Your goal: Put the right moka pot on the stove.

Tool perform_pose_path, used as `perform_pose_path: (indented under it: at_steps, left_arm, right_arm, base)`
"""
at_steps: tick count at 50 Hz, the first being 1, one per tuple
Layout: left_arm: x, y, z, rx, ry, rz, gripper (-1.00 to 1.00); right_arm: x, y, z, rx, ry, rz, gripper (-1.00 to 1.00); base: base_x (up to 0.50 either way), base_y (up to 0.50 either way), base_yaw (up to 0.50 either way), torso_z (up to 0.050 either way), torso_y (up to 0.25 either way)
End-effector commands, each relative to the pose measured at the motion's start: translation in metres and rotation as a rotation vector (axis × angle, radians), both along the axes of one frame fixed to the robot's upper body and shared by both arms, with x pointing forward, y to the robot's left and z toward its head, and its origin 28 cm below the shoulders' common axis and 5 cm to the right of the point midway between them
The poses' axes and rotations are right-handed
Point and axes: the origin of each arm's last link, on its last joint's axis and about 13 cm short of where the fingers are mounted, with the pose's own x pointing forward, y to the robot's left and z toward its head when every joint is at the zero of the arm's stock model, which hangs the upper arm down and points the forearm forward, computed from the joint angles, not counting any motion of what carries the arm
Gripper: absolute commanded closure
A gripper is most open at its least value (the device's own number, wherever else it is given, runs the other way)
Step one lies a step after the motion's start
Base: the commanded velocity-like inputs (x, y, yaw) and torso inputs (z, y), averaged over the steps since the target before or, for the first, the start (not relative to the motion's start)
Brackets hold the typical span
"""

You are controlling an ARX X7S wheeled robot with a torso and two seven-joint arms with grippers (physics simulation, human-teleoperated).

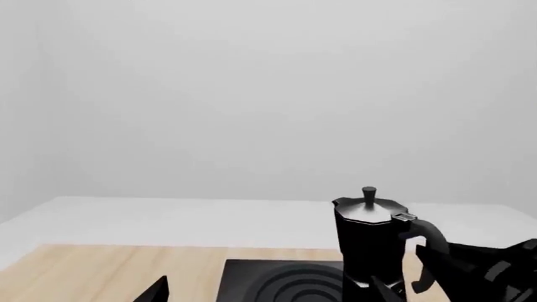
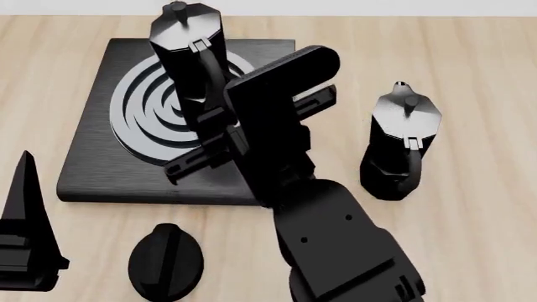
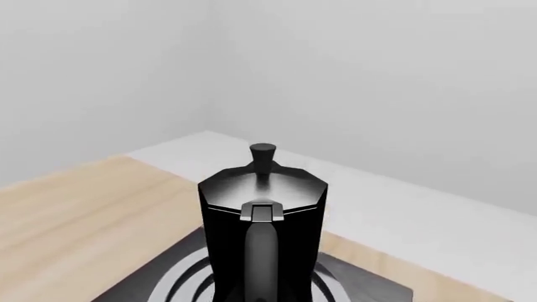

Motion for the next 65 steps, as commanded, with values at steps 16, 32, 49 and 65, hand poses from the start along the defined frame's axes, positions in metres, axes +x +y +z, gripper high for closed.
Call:
perform_pose_path:
  at_steps: [16,32,49,65]
  left_arm:
    - [0.000,0.000,0.001,-0.016,0.004,-0.009,-1.00]
    - [0.000,0.000,0.001,-0.015,0.000,-0.010,-1.00]
    - [-0.001,0.001,0.001,-0.027,-0.007,-0.014,-1.00]
    - [-0.001,0.001,0.002,-0.028,-0.005,-0.015,-1.00]
  right_arm:
    - [0.035,0.022,0.000,0.012,-0.021,0.016,1.00]
    - [0.055,0.038,-0.005,0.023,0.001,0.051,1.00]
    - [0.058,0.034,-0.044,-0.004,0.120,0.024,1.00]
    - [0.058,0.031,-0.049,-0.027,0.158,0.008,-1.00]
  base:
    - [0.00,0.00,0.00,0.000,0.001]
    - [0.00,0.00,0.00,0.001,0.001]
    - [0.00,0.00,0.00,0.000,0.001]
    - [0.00,0.00,0.00,0.000,-0.001]
